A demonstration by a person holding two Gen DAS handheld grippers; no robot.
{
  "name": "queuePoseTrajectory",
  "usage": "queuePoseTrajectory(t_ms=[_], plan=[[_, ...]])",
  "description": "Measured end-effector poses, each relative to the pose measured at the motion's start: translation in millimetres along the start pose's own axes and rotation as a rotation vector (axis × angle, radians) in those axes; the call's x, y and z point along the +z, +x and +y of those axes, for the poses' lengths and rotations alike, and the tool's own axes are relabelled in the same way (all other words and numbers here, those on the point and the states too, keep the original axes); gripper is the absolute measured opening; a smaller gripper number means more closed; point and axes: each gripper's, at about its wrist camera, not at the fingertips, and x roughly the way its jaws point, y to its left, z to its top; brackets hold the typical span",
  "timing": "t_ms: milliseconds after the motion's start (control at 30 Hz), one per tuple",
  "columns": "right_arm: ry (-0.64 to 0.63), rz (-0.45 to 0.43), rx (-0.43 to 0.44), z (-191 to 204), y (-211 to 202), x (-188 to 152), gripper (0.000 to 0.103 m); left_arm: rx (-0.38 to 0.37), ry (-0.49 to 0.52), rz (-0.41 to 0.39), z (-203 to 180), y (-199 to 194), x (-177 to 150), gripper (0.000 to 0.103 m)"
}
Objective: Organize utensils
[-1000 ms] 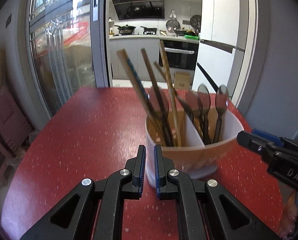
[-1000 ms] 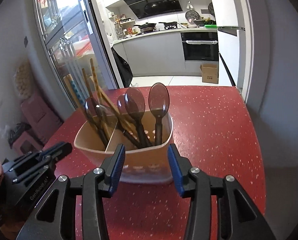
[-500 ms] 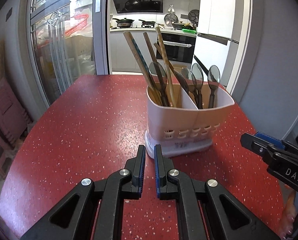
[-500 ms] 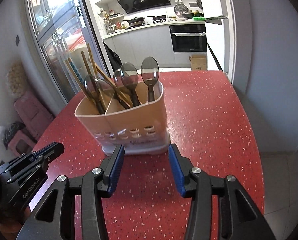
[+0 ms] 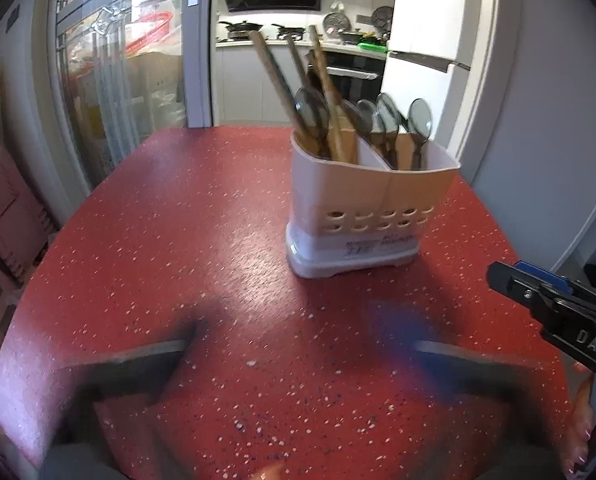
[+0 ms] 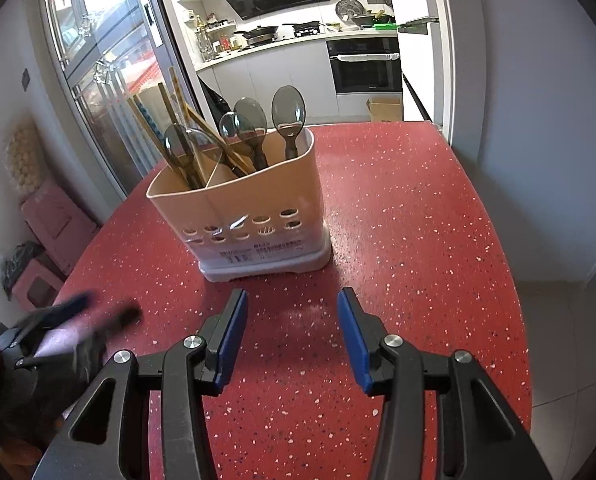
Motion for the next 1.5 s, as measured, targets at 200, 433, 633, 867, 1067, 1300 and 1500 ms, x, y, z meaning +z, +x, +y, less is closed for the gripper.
queuePoseTrajectory(t_ms=[200, 433, 633, 867, 1067, 1300, 1500], plan=[[0.002, 0.018, -0.027, 1.3, 2.4, -10.4, 0.058, 0.016, 0.003, -0.003, 1.6, 11.7, -12.4, 0.103], [-0.022, -0.006, -0.101, 3.6, 0.8, -23.4, 0.079, 0.04, -0.006, -0.012, 4.3, 19.1, -21.9, 0.103], [-0.058, -0.044, -0.151, 9.2, -5.8, -27.2, 0.085, 0.043, -0.01, -0.033, 2.4, 15.2, -22.7, 0.103], [-0.096, -0.154, -0.187, 16.1, -20.6, -25.5, 0.089, 0.065, -0.023, -0.066, 7.6, -2.3, -18.8, 0.103], [-0.077, -0.231, -0.172, 16.9, -31.2, -23.9, 0.091, 0.069, -0.012, -0.121, 6.1, -13.4, -16.6, 0.103], [-0.074, -0.284, -0.178, 19.7, -41.2, -19.6, 0.103, 0.066, -0.002, -0.226, 1.9, -30.8, -13.0, 0.103], [-0.087, -0.302, -0.21, 21.3, -42.8, -15.7, 0.103, 0.083, 0.018, -0.299, 1.0, -37.3, -6.9, 0.103]])
